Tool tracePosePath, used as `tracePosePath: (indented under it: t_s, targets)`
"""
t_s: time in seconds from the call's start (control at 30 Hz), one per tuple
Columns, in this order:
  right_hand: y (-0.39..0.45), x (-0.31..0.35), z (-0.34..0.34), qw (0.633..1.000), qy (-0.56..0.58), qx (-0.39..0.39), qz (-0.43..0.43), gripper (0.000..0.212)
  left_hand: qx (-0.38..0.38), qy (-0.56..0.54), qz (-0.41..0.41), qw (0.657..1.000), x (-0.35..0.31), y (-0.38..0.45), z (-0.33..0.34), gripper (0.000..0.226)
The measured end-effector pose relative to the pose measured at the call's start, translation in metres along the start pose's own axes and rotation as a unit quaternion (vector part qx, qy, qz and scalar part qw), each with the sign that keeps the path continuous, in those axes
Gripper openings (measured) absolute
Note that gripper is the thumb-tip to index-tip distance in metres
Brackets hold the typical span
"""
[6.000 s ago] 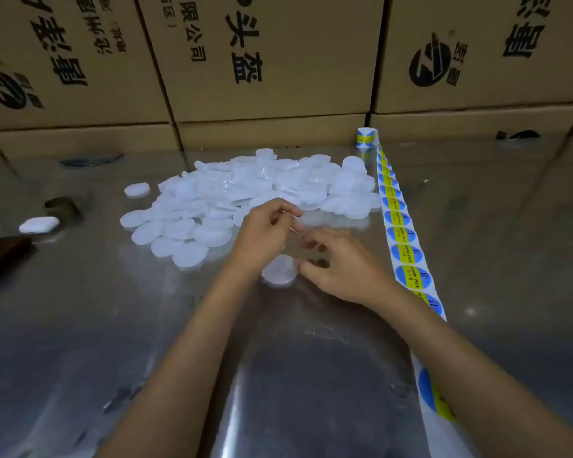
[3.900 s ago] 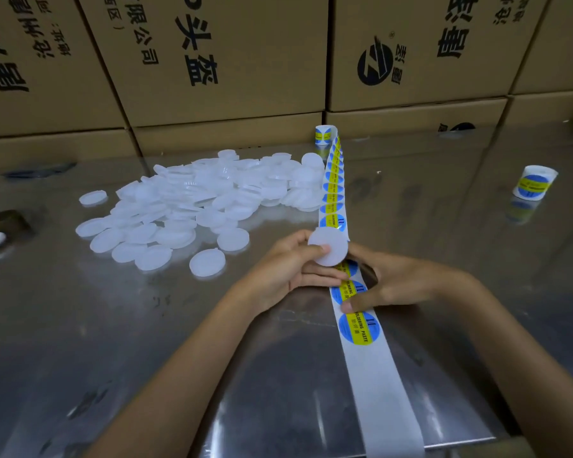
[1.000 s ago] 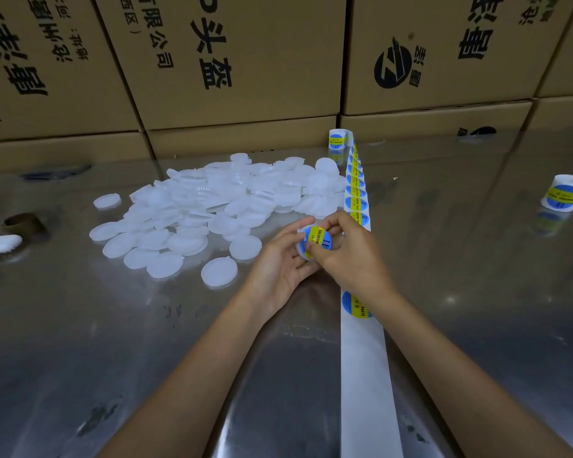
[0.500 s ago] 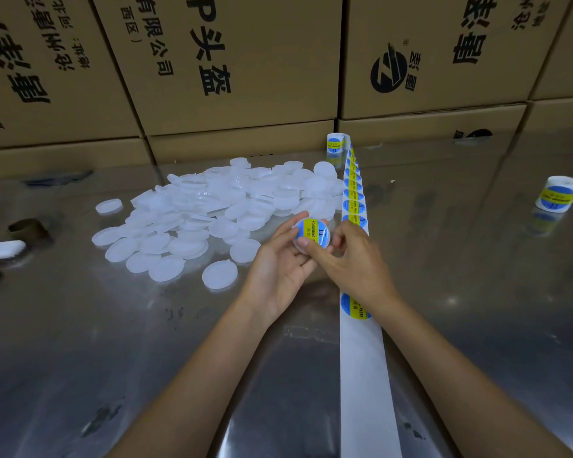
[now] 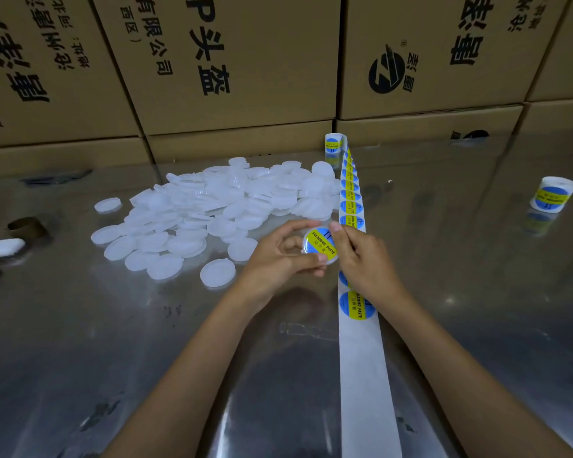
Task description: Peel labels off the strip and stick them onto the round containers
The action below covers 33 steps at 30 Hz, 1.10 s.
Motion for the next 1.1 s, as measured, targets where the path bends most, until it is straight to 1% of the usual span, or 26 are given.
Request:
tracePosePath:
  t_s: [0.1, 0.17, 0.23, 0.27, 0.3, 0.37, 0.47, 0.57, 0.67, 0.77, 0.87, 0.93, 1.0, 1.1]
  targets:
    - [0.000, 0.003, 0.003, 0.997, 0.078, 0.002, 0.013, 0.046, -0.023, 0.004, -0.005, 1.000, -0.004, -0.002, -0.003, 0.043]
    - [0.000, 0.003, 0.004, 0.994, 0.106, 0.007, 0.022, 0.047, -0.046, 0.001, -0.003, 0.999, -0.005, -0.003, -0.004, 0.034]
    - [-0.002, 0.004, 0.006, 0.996, 0.078, 0.041, 0.014, 0.043, -0.074, -0.001, 0.007, 0.997, -0.005, -0.003, -0.005, 0.023]
    - [-0.003, 0.004, 0.008, 0.997, 0.051, 0.058, 0.011, 0.044, -0.087, -0.004, 0.013, 0.996, -0.006, -0.003, -0.005, 0.019]
    - [-0.004, 0.004, 0.009, 0.997, 0.021, 0.072, 0.008, 0.049, -0.099, -0.008, 0.018, 0.995, -0.006, -0.003, -0.006, 0.017]
    - [-0.006, 0.004, 0.010, 0.996, -0.024, 0.083, 0.008, 0.059, -0.119, -0.014, 0.020, 0.993, -0.005, -0.003, -0.007, 0.018]
    - [-0.006, 0.003, 0.007, 0.994, -0.081, 0.074, -0.004, 0.061, -0.134, -0.017, 0.014, 0.991, -0.004, -0.003, -0.007, 0.022]
    - [-0.004, 0.001, 0.005, 0.988, -0.134, 0.072, -0.012, 0.059, -0.118, -0.025, 0.017, 0.993, -0.006, -0.002, -0.008, 0.022]
    - [-0.003, -0.003, 0.002, 0.992, -0.115, 0.058, -0.002, 0.061, -0.064, -0.035, 0.018, 0.997, -0.006, -0.002, -0.007, 0.014]
    - [-0.001, -0.005, -0.001, 0.994, -0.101, 0.031, 0.008, 0.059, 0.004, -0.026, 0.013, 1.000, -0.005, -0.001, -0.002, 0.031]
    - [-0.003, -0.002, -0.002, 0.996, -0.090, 0.023, 0.007, 0.059, 0.039, -0.018, 0.013, 0.999, -0.007, -0.001, -0.003, 0.051]
    - [-0.004, 0.001, 0.000, 0.998, -0.059, 0.020, 0.017, 0.059, 0.040, -0.004, 0.009, 0.999, -0.008, -0.001, -0.005, 0.051]
    - [-0.004, 0.004, 0.002, 1.000, -0.013, 0.010, 0.026, 0.058, 0.012, 0.008, 0.008, 1.000, -0.009, -0.002, -0.008, 0.042]
    - [-0.005, 0.007, 0.003, 0.999, 0.040, 0.005, 0.029, 0.060, -0.029, -0.010, 0.013, 0.999, -0.010, -0.004, -0.009, 0.031]
Point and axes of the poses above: each hand's wrist, its own y-axis towards the middle knuckle, its own z-axis out of the palm, x = y × z, the point moved 4 cm from there along y, towards the middle knuckle, and after that the axes turned 10 degrees about -z, right-handed, at the moved point
